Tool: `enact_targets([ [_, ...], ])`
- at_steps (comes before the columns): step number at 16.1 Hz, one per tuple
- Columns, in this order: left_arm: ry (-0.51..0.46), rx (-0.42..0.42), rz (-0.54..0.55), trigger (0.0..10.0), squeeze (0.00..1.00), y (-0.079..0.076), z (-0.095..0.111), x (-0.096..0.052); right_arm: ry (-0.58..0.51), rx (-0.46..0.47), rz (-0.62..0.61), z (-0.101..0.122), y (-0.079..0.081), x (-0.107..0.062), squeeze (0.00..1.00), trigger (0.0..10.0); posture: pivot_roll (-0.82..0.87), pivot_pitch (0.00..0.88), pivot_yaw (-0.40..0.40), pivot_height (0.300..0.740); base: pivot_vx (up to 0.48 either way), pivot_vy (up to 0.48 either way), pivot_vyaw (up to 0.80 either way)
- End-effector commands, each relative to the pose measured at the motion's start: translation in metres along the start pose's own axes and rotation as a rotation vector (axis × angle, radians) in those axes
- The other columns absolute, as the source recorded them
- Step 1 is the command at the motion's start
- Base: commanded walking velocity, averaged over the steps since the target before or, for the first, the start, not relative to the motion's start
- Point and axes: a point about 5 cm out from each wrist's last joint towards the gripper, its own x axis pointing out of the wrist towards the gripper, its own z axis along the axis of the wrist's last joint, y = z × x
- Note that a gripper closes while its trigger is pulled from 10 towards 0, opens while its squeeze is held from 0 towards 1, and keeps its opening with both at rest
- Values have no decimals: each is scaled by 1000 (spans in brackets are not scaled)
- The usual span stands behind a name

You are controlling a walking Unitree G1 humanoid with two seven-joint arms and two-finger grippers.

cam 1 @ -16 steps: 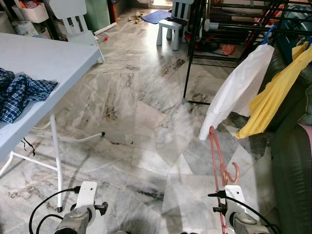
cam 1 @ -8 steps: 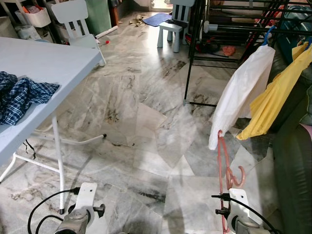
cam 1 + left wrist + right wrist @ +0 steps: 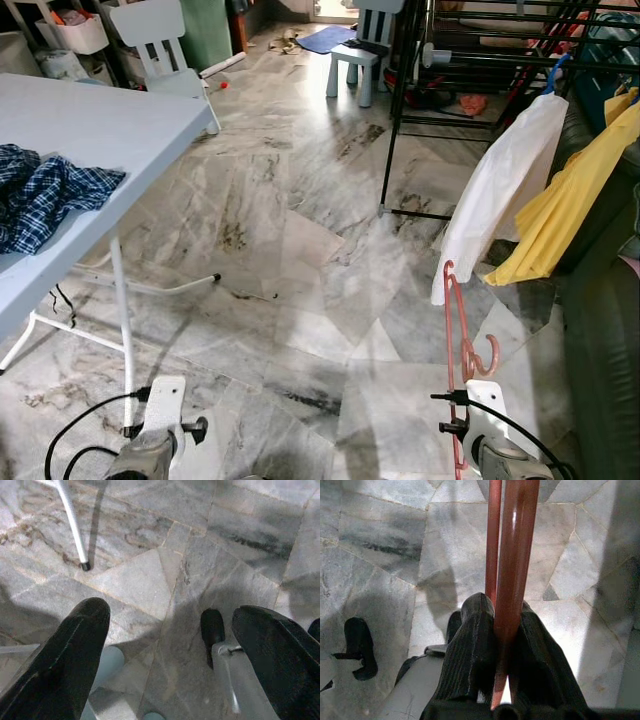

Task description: Hang hanger

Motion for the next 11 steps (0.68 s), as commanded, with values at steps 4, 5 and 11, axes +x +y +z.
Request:
enact_targets([
  [4,1,-4,-6,10000,0,-2,3,0,15,-1,6,-1,1,0,0,10000,12,35,24,740,0,0,0],
  [5,3,-3,-9,10000,0,-4,3,1,18,-3,6,-2,1,0,0,10000,11,33,23,740,0,0,0],
  [11,10,-25,-4,10000,0,-4,2,1,20,-28,8,0,1,0,0,10000,14,30,20,740,0,0,0],
])
